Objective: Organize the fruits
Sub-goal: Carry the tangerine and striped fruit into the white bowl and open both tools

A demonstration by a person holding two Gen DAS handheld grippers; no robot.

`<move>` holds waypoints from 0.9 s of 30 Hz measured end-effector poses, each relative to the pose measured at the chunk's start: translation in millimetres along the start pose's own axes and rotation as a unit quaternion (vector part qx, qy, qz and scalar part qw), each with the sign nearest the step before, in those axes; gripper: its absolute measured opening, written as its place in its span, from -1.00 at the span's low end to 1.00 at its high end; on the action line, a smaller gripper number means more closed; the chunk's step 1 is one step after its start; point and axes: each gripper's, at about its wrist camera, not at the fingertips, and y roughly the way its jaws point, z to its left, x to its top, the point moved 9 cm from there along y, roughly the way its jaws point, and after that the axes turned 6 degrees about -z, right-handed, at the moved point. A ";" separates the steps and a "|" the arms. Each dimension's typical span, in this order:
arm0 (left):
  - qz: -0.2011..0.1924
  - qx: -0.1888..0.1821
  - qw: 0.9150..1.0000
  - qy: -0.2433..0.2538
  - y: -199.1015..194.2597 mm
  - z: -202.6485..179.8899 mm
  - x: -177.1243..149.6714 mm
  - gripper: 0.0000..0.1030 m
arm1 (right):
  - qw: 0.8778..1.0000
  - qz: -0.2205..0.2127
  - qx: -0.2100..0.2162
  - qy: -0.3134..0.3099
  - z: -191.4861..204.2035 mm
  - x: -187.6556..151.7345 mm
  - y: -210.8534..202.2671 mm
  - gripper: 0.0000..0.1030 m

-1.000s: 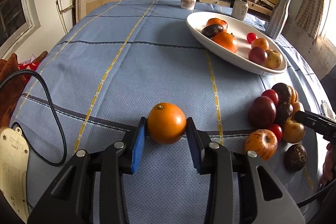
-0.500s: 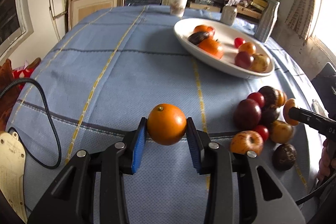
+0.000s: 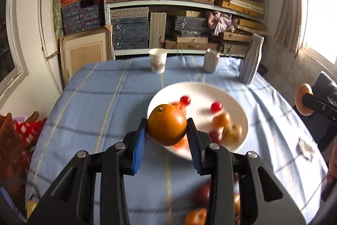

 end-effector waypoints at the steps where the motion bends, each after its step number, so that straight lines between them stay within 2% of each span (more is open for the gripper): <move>1: 0.002 -0.004 1.000 -0.004 8.7 -3.0 4.1 -0.30 | 1.000 -0.003 -0.001 0.002 -1.1 8.6 7.9 -0.18; 6: 0.025 -0.005 0.999 0.019 62.2 -28.8 0.9 -0.30 | 1.000 0.010 -0.021 0.012 -18.8 16.5 59.0 -0.18; 12: 0.064 -0.015 0.997 0.043 118.9 -54.5 -23.1 -0.30 | 0.996 0.073 -0.043 0.036 -48.1 -22.6 131.0 -0.18; 16: 0.081 -0.018 0.996 0.039 141.5 -55.4 -34.9 -0.29 | 0.992 0.104 -0.056 0.038 -58.0 -44.8 154.2 -0.18; 21: 0.096 -0.028 0.994 0.032 154.1 -55.5 -43.0 -0.29 | 0.990 0.118 -0.066 0.047 -66.7 -58.2 167.1 -0.13; 23: 0.088 -0.024 0.995 0.027 152.9 -51.8 -39.7 -0.27 | 0.990 0.113 -0.062 0.049 -64.6 -56.7 165.2 -0.01; 27: 0.078 -0.028 0.996 0.026 138.8 -49.0 -32.0 -0.16 | 0.994 0.085 -0.054 0.038 -53.0 -42.1 147.0 0.00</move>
